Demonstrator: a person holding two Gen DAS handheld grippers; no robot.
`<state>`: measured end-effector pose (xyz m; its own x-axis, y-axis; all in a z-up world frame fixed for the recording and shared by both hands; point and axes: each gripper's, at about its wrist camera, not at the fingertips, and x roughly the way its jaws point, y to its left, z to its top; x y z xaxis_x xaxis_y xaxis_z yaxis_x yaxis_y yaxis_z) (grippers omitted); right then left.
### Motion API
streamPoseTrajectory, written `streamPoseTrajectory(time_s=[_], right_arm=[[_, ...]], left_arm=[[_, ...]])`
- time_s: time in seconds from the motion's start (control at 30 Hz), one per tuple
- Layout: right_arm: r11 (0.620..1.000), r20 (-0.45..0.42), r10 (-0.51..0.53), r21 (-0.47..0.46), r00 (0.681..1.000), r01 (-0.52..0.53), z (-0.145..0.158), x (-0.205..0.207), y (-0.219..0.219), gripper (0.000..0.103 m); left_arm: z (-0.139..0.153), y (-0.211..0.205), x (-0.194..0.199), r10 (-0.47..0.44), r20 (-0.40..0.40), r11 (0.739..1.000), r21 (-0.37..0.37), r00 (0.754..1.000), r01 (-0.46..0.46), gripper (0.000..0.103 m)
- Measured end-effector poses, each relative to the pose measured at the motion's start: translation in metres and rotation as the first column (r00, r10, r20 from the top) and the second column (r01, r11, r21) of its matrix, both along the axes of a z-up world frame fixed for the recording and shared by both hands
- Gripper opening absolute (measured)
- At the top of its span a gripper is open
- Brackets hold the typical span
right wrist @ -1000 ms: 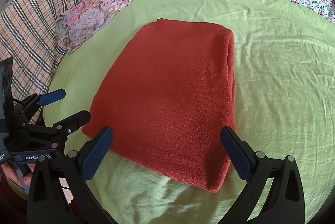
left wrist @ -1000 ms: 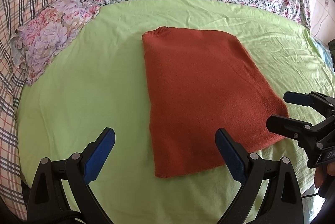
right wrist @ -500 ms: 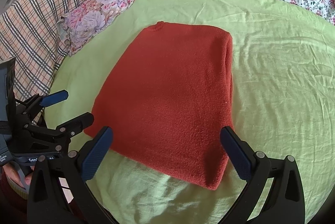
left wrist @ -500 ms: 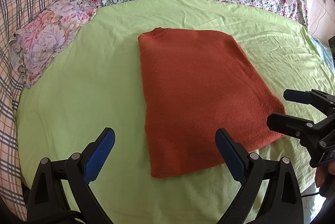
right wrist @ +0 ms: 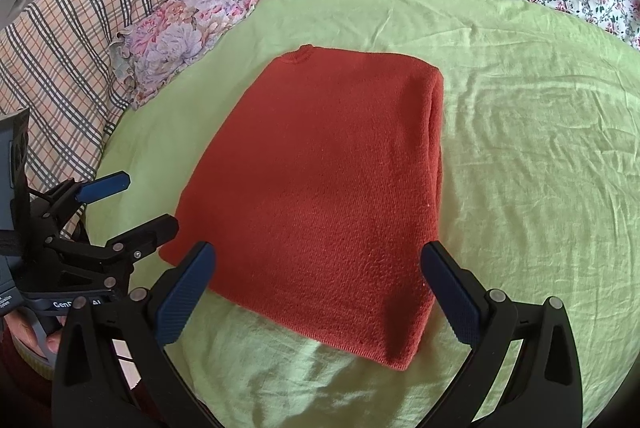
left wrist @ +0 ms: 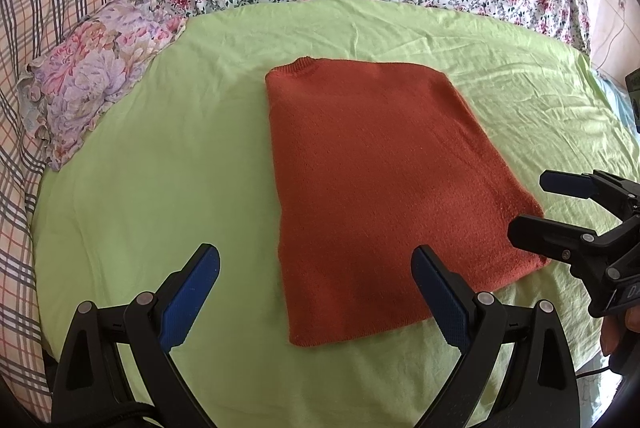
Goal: Fold small clothes
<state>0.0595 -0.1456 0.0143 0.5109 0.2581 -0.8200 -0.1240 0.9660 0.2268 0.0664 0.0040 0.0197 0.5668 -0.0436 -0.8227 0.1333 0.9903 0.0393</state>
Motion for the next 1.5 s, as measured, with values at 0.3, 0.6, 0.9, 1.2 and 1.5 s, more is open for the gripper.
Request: streamPoseTrajectory(time_s=[0.3,0.6,0.9,1.2,1.5], right_arm=[[1.000,-0.005,0.006,0.003,1.000,-0.006,0.001,0.010,0.004,0.102],[1.000,-0.010,0.000,0.004,1.000,0.000,0.002,0.013,0.003,0.102],[1.000,-0.014,-0.006,0.001,1.000,0.006,0.002,0.015,-0.002,0.102],[1.000,-0.019,-0.003,0.003,1.000,0.003,0.002,0.023,-0.005,0.102],[1.000,-0.018,-0.012,0.011,1.000,0.012,0.000,0.030,-0.010,0.102]], left_arm=[[0.002,0.000,0.006,0.010,-0.003,1.000,0.001,1.000,-0.010,0.097],[-0.001,-0.002,0.008,0.006,-0.019,1.000,-0.002,1.000,-0.006,0.097],[-0.001,-0.003,0.009,0.002,-0.021,1.000,-0.006,1.000,-0.003,0.097],[0.000,-0.002,0.016,0.002,-0.025,1.000,-0.005,1.000,-0.002,0.097],[-0.004,-0.003,0.024,0.013,-0.019,1.000,-0.012,1.000,-0.014,0.097]])
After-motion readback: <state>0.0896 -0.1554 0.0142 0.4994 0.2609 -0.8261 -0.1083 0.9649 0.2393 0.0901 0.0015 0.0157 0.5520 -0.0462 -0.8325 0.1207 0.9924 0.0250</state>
